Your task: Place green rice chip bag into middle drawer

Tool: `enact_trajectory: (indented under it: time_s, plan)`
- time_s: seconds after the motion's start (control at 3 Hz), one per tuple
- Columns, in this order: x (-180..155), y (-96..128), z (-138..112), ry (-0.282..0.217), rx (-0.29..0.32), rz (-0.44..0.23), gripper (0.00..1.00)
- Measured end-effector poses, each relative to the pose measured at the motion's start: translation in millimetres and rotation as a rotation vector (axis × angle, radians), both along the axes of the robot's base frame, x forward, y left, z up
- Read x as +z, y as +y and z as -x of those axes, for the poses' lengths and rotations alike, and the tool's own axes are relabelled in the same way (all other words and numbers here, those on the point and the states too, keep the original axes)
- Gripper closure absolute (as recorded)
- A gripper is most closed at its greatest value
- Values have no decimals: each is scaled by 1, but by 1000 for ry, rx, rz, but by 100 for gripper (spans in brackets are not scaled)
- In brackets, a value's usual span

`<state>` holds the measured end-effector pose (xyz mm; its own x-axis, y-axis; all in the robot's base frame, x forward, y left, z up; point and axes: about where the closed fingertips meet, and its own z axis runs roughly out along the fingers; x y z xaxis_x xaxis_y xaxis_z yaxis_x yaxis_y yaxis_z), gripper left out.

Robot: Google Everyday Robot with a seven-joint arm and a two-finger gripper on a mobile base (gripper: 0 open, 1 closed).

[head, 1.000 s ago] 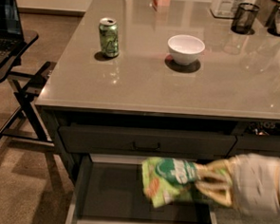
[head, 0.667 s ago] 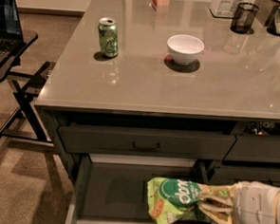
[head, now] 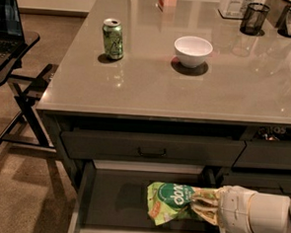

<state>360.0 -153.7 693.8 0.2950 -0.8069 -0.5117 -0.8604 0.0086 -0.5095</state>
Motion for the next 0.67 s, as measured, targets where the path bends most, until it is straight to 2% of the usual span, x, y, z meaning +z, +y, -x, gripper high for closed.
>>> enact_trajectory:
  time_s: [0.33,0.67]
  plan:
    - [-8,7,1,3,6,8,100]
    - [-40,11,-11,25,2,7,100]
